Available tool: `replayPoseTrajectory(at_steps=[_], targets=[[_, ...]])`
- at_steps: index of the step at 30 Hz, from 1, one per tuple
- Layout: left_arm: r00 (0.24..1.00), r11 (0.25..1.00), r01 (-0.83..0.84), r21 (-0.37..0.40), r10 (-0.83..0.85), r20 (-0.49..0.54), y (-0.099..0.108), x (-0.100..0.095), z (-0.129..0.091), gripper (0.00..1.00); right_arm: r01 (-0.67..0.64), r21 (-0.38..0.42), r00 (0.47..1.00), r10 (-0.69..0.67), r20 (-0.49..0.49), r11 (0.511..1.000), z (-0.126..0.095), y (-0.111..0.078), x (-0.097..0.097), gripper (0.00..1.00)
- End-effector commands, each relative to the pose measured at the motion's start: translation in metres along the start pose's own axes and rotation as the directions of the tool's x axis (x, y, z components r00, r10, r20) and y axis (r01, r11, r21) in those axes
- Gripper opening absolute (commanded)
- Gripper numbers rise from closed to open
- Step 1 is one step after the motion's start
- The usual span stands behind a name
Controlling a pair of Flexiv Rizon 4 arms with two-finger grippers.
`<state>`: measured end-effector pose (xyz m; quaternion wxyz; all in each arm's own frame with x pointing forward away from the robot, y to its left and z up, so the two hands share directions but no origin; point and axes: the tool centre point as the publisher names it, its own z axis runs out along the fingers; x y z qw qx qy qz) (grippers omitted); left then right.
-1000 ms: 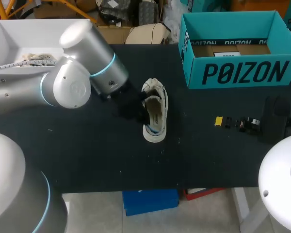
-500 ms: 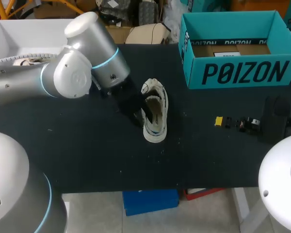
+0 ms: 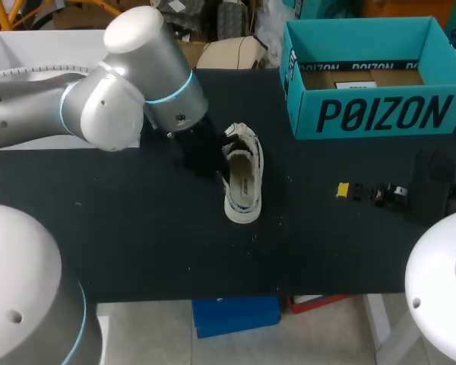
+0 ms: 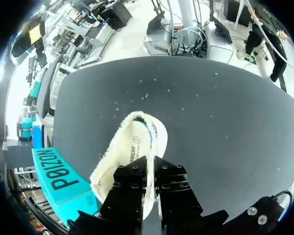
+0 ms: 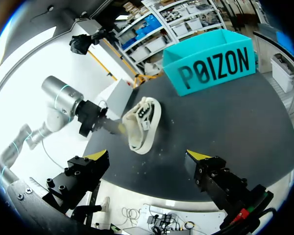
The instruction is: Take the shoe out of the shoebox, open the shoe tongue, remove and reinsert the insole, then place the shoe into the shoebox
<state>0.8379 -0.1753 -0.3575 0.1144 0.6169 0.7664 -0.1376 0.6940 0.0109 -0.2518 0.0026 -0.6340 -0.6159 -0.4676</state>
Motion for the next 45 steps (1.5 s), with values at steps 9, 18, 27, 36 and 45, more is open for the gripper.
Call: replayPoseTrajectory(at_steps=[9,18,27,36,45], targets=[[1.0,1.0,0.001,-0.006,-0.002,-0.015,-0.004,-0.016,0.024,0.0,-0.004,0.013,1.0,0.004,-0.003,1.0,-0.001,0.002,-0.001,1.0],[0.998,1.0,-0.02,0.024,0.021,-0.066,-0.013,-0.017,0.043,0.0,-0.004,0.013,1.0,0.004,-0.003,1.0,-0.001,0.002,-0.001,1.0],[0.994,0.998,-0.003,0.06,0.009,-0.105,-0.005,-0.007,0.066,0.0,-0.004,0.013,1.0,0.004,-0.003,1.0,-0.001,0.002,-0.001,1.0],[0.995,0.999,-0.014,0.043,0.018,-0.103,0.001,-0.008,0.066,0.0,-0.004,0.013,1.0,0.004,-0.003,1.0,-0.001,0.002,-0.001,1.0],[0.999,1.0,-0.015,-0.015,0.015,-0.037,0.006,-0.017,0.024,0.0,-0.004,0.013,1.0,0.004,-0.003,1.0,-0.001,0.002,-0.001,1.0]])
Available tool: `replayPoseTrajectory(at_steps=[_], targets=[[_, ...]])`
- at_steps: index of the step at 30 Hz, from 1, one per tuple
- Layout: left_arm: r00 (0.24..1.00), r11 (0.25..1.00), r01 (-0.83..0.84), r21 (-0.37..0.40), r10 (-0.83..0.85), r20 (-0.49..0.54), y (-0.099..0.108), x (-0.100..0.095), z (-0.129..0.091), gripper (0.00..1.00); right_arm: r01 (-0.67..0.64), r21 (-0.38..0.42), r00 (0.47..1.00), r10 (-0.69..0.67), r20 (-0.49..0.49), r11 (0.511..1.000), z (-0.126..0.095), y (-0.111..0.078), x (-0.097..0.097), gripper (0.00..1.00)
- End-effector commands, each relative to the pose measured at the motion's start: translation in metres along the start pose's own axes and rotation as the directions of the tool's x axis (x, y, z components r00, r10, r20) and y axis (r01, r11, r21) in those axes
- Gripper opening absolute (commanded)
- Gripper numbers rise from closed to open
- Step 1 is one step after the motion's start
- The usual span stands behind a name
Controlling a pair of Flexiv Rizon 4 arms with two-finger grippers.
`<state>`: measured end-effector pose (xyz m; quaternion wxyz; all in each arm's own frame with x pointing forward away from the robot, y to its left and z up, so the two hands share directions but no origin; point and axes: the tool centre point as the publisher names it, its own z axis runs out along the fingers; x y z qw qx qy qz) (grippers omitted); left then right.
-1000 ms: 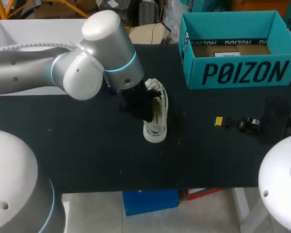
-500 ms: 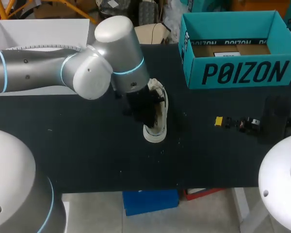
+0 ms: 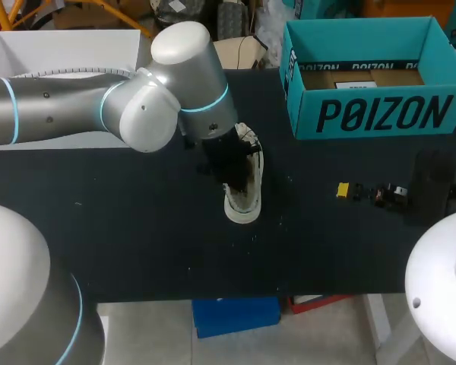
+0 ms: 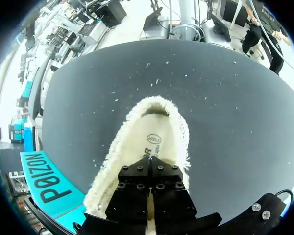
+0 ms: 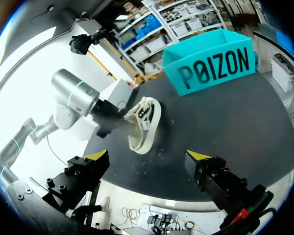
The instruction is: Take the shoe out of the shoebox, open the shoe tongue, remove and reinsert the insole, then place the shoe into the shoebox
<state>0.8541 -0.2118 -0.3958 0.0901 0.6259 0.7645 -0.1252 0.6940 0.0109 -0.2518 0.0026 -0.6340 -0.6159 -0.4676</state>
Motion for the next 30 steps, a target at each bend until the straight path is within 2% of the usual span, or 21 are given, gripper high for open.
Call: replayPoseTrajectory(at_steps=[1,10,13,14,15,16,19,20,21,22,30], targets=[[0.999,0.999,0.0,-0.034,0.001,0.032,-0.004,0.007,-0.03,0.0,-0.004,0.013,1.0,0.004,-0.003,1.0,-0.001,0.002,-0.001,1.0],[0.988,0.991,0.024,-0.128,-0.004,0.157,0.003,0.005,-0.071,0.01,-0.004,0.013,1.0,0.004,-0.003,1.0,-0.001,0.002,-0.001,1.0],[0.983,0.987,0.044,-0.153,-0.016,0.182,0.009,0.01,-0.081,0.09,-0.004,0.013,1.0,0.004,-0.003,1.0,-0.001,0.002,-0.001,1.0],[0.981,0.985,0.053,-0.163,-0.021,0.191,0.012,0.012,-0.085,0.16,-0.004,0.013,1.0,0.004,-0.003,1.0,-0.001,0.002,-0.001,1.0],[0.98,0.982,0.063,-0.18,-0.027,0.197,0.015,0.015,-0.089,0.33,-0.004,0.013,1.0,0.004,-0.003,1.0,-0.001,0.002,-0.001,1.0],[0.978,0.979,0.073,-0.191,-0.033,0.205,0.018,0.017,-0.093,0.4,-0.004,0.013,1.0,0.004,-0.003,1.0,-0.001,0.002,-0.001,1.0],[0.968,0.968,0.107,-0.226,-0.049,0.247,0.029,0.022,-0.103,0.43,-0.004,0.013,1.0,0.004,-0.003,1.0,-0.001,0.002,-0.001,1.0],[0.96,0.966,0.124,-0.229,-0.058,0.274,0.032,0.022,-0.106,0.41,-0.004,0.013,1.0,0.004,-0.003,1.0,-0.001,0.002,-0.001,1.0],[0.951,0.958,0.148,-0.247,-0.069,0.302,0.034,0.02,-0.11,0.28,-0.004,0.013,1.0,0.004,-0.003,1.0,-0.001,0.002,-0.001,1.0],[0.944,0.952,0.162,-0.258,-0.074,0.32,0.038,0.02,-0.112,0.0,-0.004,0.013,1.0,0.004,-0.003,1.0,-0.001,0.002,-0.001,1.0],[0.928,0.94,0.225,-0.257,-0.127,0.349,0.056,0.008,-0.104,0.0,-0.004,0.013,1.0,0.004,-0.003,1.0,-0.001,0.002,-0.001,1.0]])
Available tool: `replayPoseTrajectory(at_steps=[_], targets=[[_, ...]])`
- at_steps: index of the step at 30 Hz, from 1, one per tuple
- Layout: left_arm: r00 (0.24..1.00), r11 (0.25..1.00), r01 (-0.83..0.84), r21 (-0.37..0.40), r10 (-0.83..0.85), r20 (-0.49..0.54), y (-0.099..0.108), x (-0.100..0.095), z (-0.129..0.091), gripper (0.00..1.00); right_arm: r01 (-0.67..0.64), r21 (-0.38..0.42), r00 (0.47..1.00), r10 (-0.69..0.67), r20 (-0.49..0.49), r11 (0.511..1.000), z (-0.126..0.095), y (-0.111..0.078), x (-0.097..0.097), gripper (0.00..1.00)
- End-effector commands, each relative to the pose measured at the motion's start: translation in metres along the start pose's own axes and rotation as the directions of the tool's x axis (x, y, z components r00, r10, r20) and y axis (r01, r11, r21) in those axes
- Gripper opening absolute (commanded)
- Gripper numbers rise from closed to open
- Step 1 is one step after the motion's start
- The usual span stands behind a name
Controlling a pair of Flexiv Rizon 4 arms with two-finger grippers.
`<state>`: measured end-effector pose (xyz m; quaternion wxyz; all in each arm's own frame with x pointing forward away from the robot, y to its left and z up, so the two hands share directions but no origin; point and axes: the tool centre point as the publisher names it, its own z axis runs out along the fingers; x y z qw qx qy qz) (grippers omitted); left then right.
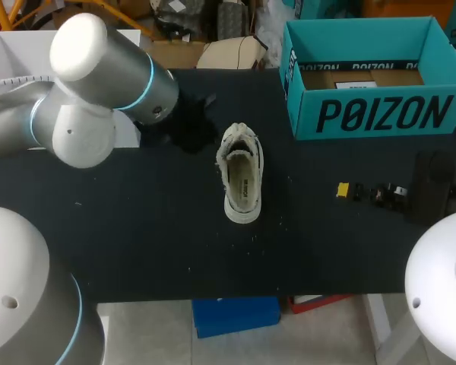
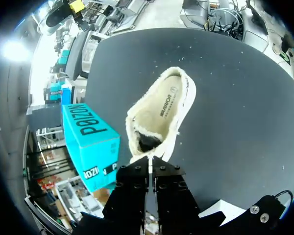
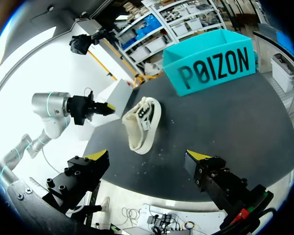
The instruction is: Take the shoe out of the shoebox, open the shoe tongue, remove and reinsert the insole, then place the shoe into the shoebox
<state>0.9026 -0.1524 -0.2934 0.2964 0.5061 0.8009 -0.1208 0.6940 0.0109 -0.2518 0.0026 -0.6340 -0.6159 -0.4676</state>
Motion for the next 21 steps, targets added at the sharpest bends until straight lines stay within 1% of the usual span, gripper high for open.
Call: replayPoseTrajectory(at_steps=[1,6,9,11,13,14,18,21], targets=[[1.0,1.0,0.006,0.004,-0.006,-0.004,0.0,-0.004,0.018,0.0,-0.004,0.013,1.0,0.004,-0.003,1.0,-0.001,0.002,-0.001,1.0],[1.0,1.0,0.006,0.024,-0.005,-0.022,0.002,-0.01,0.035,0.0,-0.004,0.013,1.0,0.004,-0.003,1.0,-0.001,0.002,-0.001,1.0],[0.999,0.998,-0.007,0.064,0.009,-0.034,-0.001,-0.014,0.046,0.0,-0.004,0.013,1.0,0.004,-0.003,1.0,-0.001,0.002,-0.001,1.0],[0.998,0.998,-0.03,0.064,0.034,-0.052,-0.003,-0.017,0.054,0.0,-0.004,0.013,1.0,0.004,-0.003,1.0,-0.001,0.002,-0.001,1.0],[0.998,0.996,-0.019,0.091,0.024,-0.05,-0.005,-0.018,0.06,0.0,-0.004,0.013,1.0,0.004,-0.003,1.0,-0.001,0.002,-0.001,1.0],[0.998,0.996,-0.026,0.088,0.031,-0.054,-0.007,-0.019,0.062,0.0,-0.004,0.013,1.0,0.004,-0.003,1.0,-0.001,0.002,-0.001,1.0],[0.997,0.992,-0.027,0.12,0.035,-0.07,-0.017,-0.017,0.07,0.0,-0.004,0.013,1.0,0.004,-0.003,1.0,-0.001,0.002,-0.001,1.0],[0.996,0.991,-0.034,0.132,0.045,-0.081,-0.025,-0.013,0.072,0.0,-0.004,0.013,1.0,0.004,-0.003,1.0,-0.001,0.002,-0.001,1.0]])
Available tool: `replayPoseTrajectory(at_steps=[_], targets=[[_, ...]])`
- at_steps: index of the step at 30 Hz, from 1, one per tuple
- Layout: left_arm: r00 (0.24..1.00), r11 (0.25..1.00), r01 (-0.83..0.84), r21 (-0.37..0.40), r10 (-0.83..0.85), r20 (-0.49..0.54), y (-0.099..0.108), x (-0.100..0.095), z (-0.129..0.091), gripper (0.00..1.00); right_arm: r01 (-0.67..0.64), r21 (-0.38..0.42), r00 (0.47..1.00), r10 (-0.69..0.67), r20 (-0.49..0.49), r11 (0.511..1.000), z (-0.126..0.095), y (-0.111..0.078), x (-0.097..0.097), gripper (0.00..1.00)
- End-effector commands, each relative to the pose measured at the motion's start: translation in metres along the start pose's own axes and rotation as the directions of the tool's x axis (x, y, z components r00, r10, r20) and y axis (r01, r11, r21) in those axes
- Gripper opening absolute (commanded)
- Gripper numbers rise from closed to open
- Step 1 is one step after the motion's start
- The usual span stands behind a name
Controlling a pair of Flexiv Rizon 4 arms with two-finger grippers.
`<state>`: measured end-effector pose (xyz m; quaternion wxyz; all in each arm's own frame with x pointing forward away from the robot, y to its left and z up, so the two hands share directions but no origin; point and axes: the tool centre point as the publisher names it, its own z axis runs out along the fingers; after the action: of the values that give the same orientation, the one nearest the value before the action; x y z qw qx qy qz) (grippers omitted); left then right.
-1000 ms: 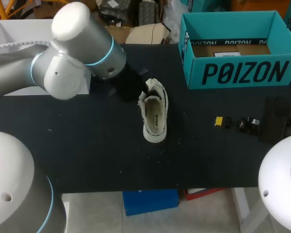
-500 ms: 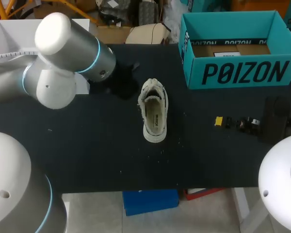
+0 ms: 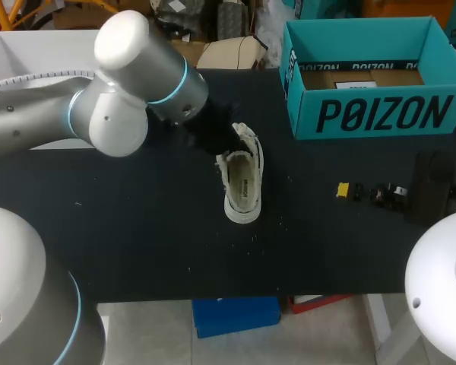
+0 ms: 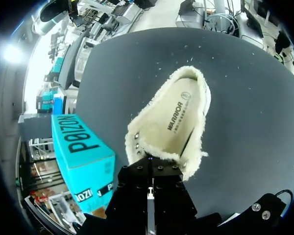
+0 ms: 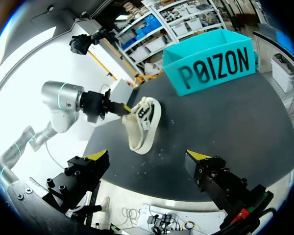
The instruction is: Take the shoe out of the shoebox, open the shoe tongue, remove and reinsert the insole, then place the shoe into the shoebox
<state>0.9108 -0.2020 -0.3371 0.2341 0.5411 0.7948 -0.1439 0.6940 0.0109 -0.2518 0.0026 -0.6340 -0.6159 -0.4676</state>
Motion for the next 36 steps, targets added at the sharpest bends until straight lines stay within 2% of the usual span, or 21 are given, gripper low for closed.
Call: replayPoseTrajectory(at_steps=[1,10,20,24,25,26,27,34,36], targets=[[1.0,1.0,0.001,0.02,-0.001,-0.003,-0.007,0.001,0.011,0.0,-0.004,0.013,1.0,0.004,-0.003,1.0,-0.001,0.002,-0.001,1.0],[1.0,0.999,0.015,0.051,-0.014,-0.015,-0.022,0.016,0.012,0.0,-0.004,0.013,1.0,0.004,-0.003,1.0,-0.001,0.002,-0.001,1.0],[0.999,0.998,-0.046,-0.049,0.045,-0.03,-0.004,0.02,-0.044,0.0,-0.004,0.013,1.0,0.004,-0.003,1.0,-0.001,0.002,-0.001,1.0],[0.992,0.994,-0.1,-0.054,0.095,-0.084,0.007,0.029,-0.053,0.0,-0.004,0.013,1.0,0.004,-0.003,1.0,-0.001,0.002,-0.001,1.0],[0.986,0.99,-0.135,-0.034,0.131,-0.103,0.009,0.03,-0.053,0.0,-0.004,0.013,1.0,0.004,-0.003,1.0,-0.001,0.002,-0.001,1.0],[0.984,0.989,-0.142,-0.039,0.136,-0.116,0.009,0.032,-0.054,0.09,-0.004,0.013,1.0,0.004,-0.003,1.0,-0.001,0.002,-0.001,1.0],[0.98,0.987,-0.157,-0.032,0.151,-0.127,0.01,0.033,-0.053,0.25,-0.004,0.013,1.0,0.004,-0.003,1.0,-0.001,0.002,-0.001,1.0],[0.962,0.971,-0.239,0.02,0.239,-0.131,0.012,0.036,-0.042,0.35,-0.004,0.013,1.0,0.004,-0.003,1.0,-0.001,0.002,-0.001,1.0],[0.953,0.96,-0.276,0.04,0.279,-0.122,0.01,0.036,-0.036,0.4,-0.004,0.013,1.0,0.004,-0.003,1.0,-0.001,0.002,-0.001,1.0]])
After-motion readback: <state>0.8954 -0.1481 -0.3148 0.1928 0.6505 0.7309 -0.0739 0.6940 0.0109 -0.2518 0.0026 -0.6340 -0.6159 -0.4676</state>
